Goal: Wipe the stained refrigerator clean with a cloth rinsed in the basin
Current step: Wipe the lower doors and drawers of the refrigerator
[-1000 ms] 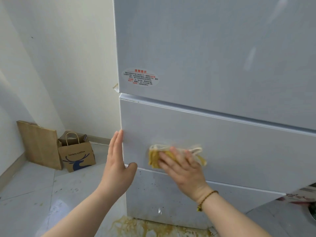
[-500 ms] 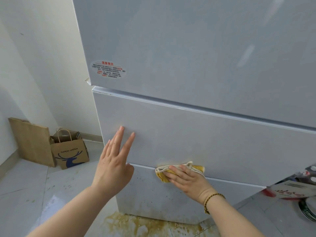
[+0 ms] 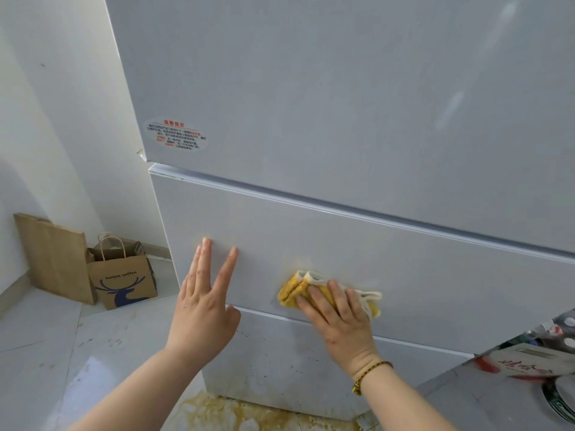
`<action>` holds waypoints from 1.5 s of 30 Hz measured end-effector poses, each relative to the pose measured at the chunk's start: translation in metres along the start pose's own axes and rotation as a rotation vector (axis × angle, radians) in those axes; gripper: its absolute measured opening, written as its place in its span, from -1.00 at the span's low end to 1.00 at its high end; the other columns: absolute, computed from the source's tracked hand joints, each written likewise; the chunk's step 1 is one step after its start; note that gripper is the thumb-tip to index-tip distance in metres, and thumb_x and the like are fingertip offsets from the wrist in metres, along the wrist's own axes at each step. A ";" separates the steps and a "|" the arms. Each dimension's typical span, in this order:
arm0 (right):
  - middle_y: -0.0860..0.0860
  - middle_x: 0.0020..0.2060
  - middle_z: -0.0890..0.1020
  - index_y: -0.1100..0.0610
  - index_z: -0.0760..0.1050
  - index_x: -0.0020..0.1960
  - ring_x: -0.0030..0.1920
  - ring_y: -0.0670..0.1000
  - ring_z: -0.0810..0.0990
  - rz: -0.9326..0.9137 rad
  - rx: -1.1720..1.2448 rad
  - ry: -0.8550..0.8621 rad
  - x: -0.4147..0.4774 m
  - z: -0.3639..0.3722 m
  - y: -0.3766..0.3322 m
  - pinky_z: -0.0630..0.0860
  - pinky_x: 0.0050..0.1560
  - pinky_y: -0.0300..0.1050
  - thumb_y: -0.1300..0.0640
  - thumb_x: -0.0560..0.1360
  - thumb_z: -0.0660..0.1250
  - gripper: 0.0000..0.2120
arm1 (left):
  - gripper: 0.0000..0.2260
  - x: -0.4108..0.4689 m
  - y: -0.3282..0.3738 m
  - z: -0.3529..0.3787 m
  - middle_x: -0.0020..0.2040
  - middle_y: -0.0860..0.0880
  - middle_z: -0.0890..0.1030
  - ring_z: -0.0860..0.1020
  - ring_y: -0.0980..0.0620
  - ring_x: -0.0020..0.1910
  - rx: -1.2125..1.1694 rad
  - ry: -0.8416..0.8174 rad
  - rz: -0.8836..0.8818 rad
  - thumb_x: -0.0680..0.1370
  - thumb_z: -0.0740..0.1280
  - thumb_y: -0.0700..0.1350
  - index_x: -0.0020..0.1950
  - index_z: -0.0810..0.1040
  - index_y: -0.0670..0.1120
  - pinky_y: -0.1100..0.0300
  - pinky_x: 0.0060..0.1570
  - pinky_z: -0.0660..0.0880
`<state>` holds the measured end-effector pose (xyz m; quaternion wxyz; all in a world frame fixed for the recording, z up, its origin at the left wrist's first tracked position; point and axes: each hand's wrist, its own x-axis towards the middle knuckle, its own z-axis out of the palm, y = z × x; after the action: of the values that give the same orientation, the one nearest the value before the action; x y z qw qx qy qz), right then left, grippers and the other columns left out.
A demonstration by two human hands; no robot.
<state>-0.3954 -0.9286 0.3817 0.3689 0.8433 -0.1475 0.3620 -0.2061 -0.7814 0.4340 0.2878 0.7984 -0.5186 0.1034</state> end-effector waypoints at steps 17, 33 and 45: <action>-0.14 0.50 -0.01 0.14 0.37 0.20 0.50 -0.03 -0.01 0.273 0.392 0.118 0.077 -0.026 -0.008 0.03 0.46 -0.02 0.26 0.64 -0.14 -0.66 | -0.34 0.027 -0.043 -0.051 0.35 0.09 0.35 0.42 0.07 0.24 -0.770 -0.129 -0.494 0.49 0.17 -0.38 0.46 0.10 0.15 0.19 0.22 0.31; -0.03 0.33 0.38 0.10 0.30 0.29 0.38 0.14 0.19 -0.253 0.007 -0.088 0.135 0.017 -0.102 -0.01 0.44 0.05 0.27 0.60 -0.17 -0.61 | -0.48 0.046 -0.084 -0.085 0.16 0.19 0.49 0.43 0.30 0.14 -1.098 -0.406 -0.427 0.44 0.10 -0.40 0.10 0.39 0.22 0.36 0.07 0.32; 0.00 0.24 0.43 0.09 0.42 0.17 0.28 0.13 0.36 0.182 0.154 0.222 0.217 -0.031 -0.058 0.10 0.42 0.01 0.24 0.62 -0.04 -0.71 | -0.47 0.041 -0.081 -0.077 0.11 0.27 0.48 0.37 0.39 0.12 -1.196 -0.353 -0.462 0.20 0.08 -0.18 0.07 0.41 0.25 0.37 -0.02 0.29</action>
<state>-0.2307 -0.8628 0.5223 0.2830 0.8071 -0.1534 0.4950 -0.1060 -0.7446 0.4871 0.6070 0.5967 -0.3413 -0.3988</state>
